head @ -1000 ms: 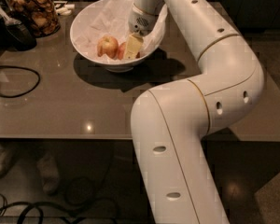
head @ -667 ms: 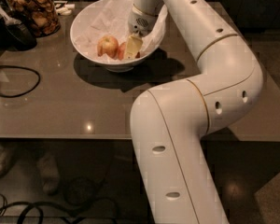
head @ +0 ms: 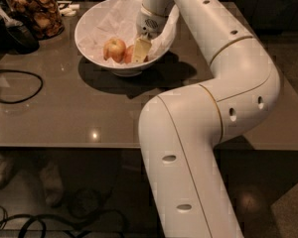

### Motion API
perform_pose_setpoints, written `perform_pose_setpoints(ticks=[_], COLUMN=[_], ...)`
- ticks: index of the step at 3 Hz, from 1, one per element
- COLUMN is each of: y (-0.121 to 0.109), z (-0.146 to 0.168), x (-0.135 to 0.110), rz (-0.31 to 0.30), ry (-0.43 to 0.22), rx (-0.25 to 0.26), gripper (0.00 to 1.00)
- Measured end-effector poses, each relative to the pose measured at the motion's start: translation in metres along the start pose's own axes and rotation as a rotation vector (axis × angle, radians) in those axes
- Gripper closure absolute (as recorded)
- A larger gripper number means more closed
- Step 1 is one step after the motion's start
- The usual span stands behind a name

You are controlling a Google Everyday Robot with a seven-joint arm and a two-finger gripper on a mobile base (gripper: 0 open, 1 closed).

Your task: Pick apple from white bowl

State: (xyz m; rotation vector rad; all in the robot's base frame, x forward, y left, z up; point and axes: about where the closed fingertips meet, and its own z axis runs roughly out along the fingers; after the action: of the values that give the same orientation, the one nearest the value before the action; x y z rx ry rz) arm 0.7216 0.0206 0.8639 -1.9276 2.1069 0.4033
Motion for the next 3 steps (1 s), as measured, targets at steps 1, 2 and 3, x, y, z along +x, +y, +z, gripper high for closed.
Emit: perform_pose_setpoints(ticks=[1,2,3], y=[-0.009,-0.009,0.003], z=[0.003,-0.023,-0.049], x=[-0.006,-0.013,-0.018], rz=[-0.002,-0.009,-0.023], ry=[-0.021,-0.059,-0.081], rx=[0.031,0.098,0.147], gripper=[1.00,1.00,1.00])
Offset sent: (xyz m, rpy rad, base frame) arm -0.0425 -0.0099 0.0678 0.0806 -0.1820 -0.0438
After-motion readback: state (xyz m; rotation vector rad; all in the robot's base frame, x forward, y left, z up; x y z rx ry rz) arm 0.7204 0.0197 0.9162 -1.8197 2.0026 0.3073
